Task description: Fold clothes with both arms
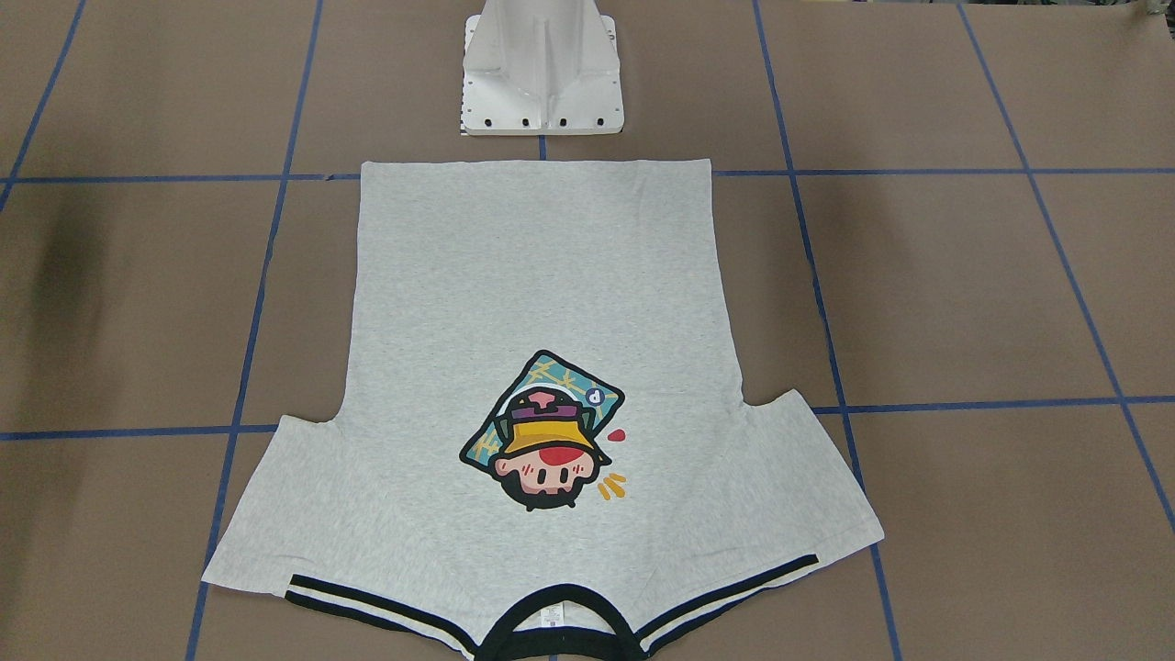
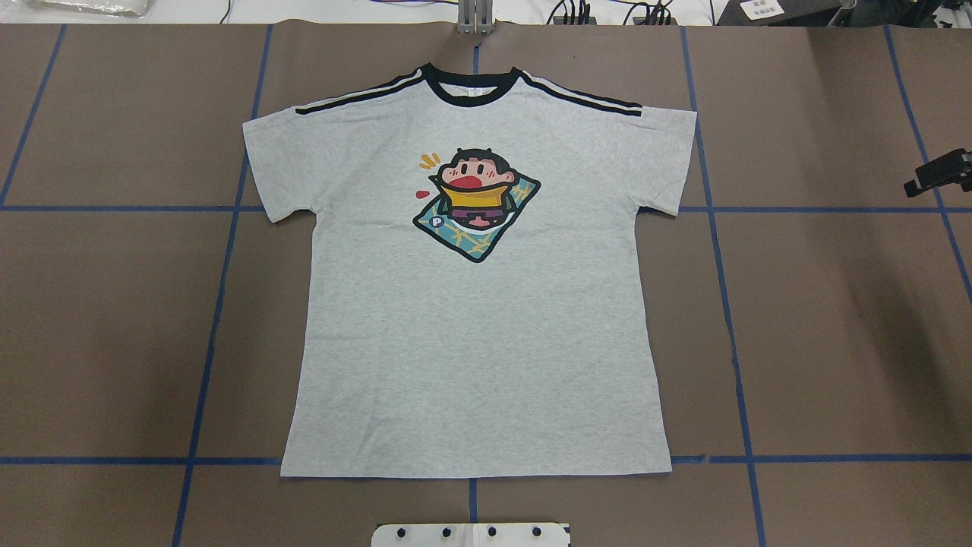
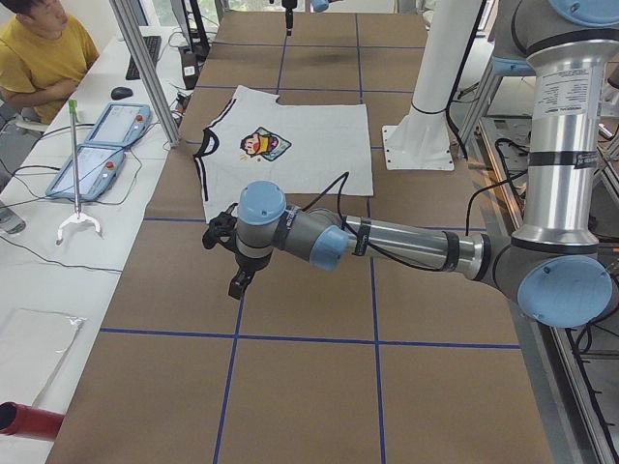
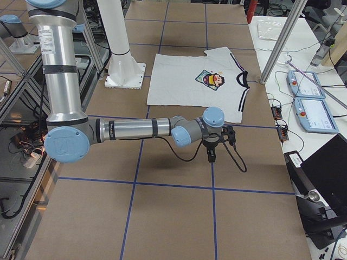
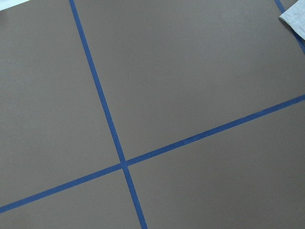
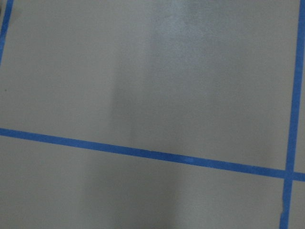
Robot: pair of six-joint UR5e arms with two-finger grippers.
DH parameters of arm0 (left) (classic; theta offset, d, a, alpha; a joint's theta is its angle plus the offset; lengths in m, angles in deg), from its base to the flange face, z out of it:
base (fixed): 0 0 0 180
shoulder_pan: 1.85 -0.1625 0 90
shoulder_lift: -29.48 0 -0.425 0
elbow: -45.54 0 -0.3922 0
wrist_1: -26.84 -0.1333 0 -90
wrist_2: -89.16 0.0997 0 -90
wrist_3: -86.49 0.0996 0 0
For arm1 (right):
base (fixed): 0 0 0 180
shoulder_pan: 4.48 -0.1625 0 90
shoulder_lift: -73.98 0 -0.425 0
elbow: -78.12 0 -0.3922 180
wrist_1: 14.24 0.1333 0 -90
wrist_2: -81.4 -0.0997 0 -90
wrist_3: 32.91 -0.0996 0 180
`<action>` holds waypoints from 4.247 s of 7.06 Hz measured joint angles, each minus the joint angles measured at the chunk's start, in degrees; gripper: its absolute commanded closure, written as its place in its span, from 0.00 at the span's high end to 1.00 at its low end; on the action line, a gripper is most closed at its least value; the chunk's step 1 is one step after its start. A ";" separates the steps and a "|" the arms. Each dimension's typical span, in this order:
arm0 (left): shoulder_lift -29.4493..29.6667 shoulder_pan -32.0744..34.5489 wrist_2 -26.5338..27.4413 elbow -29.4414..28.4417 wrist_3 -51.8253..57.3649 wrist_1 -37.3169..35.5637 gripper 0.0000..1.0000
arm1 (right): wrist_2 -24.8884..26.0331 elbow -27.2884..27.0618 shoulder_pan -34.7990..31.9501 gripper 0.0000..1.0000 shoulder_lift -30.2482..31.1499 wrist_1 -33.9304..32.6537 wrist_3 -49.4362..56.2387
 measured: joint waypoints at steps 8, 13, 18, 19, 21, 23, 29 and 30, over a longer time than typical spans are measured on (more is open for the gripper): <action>-0.21 -0.11 -0.28 -0.67 -0.04 2.32 1.00 | 13.20 22.19 13.65 0.90 -24.33 15.21 -24.05; -0.20 -0.11 -0.30 -0.70 -0.02 2.35 1.00 | 26.83 30.75 17.34 0.83 -30.93 20.57 -28.52; -0.22 -0.15 -0.23 -0.73 0.05 2.37 1.00 | 25.95 38.57 18.29 0.48 -35.07 25.48 -37.45; -0.22 -0.15 -0.22 -0.69 0.03 2.41 1.00 | 25.67 38.60 18.28 0.48 -34.96 25.51 -37.60; -0.17 -0.12 -0.22 -0.63 0.00 2.43 1.00 | 24.10 38.42 18.09 0.11 -34.52 25.58 -37.69; -0.14 -0.11 -0.22 -0.46 0.00 2.43 1.00 | 23.50 38.26 17.95 0.00 -34.45 25.60 -37.73; 0.06 -0.17 -0.31 -0.50 0.02 4.17 1.00 | 23.25 25.68 22.95 0.00 -36.39 20.80 -52.11; 0.08 -0.25 -0.31 -0.59 0.00 4.85 1.00 | 25.92 27.65 25.23 0.00 -39.33 19.81 -54.32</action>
